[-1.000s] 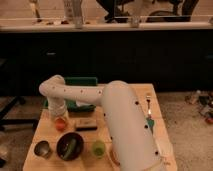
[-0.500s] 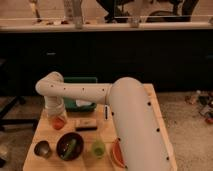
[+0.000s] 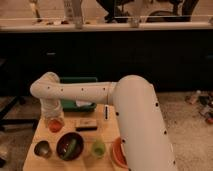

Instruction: Place apple in metal cup

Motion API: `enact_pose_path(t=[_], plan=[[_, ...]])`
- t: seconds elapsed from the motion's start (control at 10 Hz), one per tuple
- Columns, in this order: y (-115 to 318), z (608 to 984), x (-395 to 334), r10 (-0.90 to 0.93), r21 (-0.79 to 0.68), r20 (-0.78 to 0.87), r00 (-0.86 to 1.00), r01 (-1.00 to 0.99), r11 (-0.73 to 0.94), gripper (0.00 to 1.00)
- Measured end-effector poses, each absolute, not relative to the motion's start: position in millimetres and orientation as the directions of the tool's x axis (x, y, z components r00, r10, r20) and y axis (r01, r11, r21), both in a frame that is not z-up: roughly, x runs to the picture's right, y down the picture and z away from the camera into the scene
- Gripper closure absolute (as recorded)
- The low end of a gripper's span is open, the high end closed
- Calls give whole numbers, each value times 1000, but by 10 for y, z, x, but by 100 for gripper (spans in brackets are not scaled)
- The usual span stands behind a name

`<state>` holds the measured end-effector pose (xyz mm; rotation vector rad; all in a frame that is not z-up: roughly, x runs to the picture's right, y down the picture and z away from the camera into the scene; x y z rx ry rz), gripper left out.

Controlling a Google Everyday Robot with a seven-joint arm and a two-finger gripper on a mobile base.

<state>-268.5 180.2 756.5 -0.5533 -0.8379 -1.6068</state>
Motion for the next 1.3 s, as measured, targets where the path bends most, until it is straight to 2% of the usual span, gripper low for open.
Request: enact_pose_path(t=[0.9,1.3], plan=[[2044,7174,-2743,-585,125,791,-179,983,-133,100],[2188,6963,-2841,-596,127,782,-180,983,-130,100]])
